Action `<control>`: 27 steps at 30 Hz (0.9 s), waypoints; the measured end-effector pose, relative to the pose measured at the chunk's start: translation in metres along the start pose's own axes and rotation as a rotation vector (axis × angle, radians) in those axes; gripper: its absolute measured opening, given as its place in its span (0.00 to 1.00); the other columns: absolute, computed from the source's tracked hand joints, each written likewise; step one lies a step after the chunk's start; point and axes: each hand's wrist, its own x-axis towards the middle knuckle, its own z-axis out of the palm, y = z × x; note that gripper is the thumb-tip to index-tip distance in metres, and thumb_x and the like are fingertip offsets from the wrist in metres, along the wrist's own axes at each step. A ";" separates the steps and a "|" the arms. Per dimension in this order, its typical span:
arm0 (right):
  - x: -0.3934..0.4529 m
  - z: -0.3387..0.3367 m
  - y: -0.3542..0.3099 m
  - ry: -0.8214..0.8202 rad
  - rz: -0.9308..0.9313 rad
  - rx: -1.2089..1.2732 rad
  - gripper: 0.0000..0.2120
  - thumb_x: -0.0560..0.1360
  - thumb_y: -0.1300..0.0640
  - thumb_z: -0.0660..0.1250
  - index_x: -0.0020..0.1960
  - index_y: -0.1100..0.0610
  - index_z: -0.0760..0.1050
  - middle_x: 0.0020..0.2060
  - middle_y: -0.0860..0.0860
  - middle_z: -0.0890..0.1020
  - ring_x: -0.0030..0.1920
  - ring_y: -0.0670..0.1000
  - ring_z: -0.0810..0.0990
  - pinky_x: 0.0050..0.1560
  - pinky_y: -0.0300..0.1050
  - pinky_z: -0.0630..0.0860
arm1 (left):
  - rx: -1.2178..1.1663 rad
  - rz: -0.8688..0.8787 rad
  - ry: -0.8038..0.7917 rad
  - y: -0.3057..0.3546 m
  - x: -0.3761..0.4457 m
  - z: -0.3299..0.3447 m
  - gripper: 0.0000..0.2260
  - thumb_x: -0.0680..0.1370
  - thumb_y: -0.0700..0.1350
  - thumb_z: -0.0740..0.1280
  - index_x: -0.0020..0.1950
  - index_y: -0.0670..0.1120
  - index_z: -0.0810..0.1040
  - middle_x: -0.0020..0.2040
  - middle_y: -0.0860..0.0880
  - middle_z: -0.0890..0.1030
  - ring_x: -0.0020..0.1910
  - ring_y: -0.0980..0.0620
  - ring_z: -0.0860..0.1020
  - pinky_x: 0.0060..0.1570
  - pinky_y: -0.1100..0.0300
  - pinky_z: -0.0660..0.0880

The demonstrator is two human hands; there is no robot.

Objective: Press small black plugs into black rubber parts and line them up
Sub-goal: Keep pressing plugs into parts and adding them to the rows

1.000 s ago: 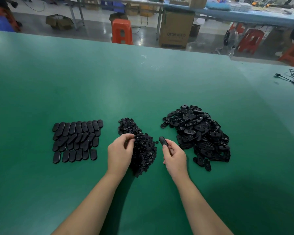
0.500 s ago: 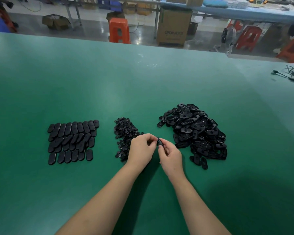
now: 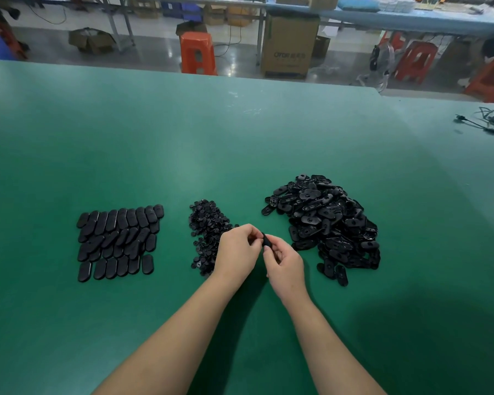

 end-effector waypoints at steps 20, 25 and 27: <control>0.003 -0.001 0.002 -0.008 0.023 0.038 0.13 0.80 0.63 0.64 0.54 0.47 0.81 0.44 0.46 0.87 0.40 0.44 0.82 0.44 0.42 0.78 | 0.354 0.453 -0.002 -0.009 -0.010 0.001 0.07 0.82 0.42 0.64 0.55 0.44 0.81 0.49 0.48 0.79 0.42 0.46 0.79 0.42 0.49 0.77; 0.002 -0.003 0.001 -0.001 0.021 0.065 0.12 0.81 0.61 0.64 0.50 0.46 0.81 0.33 0.41 0.82 0.30 0.40 0.77 0.37 0.41 0.74 | 0.212 0.443 0.079 -0.014 -0.015 0.005 0.06 0.79 0.40 0.69 0.54 0.44 0.85 0.51 0.50 0.81 0.41 0.47 0.80 0.40 0.53 0.79; 0.002 -0.003 0.001 0.004 0.019 0.081 0.09 0.82 0.60 0.65 0.49 0.48 0.81 0.29 0.40 0.80 0.28 0.41 0.75 0.35 0.42 0.73 | 0.115 0.374 0.097 -0.016 -0.016 0.006 0.06 0.79 0.41 0.70 0.53 0.46 0.86 0.54 0.51 0.80 0.45 0.50 0.80 0.44 0.57 0.78</control>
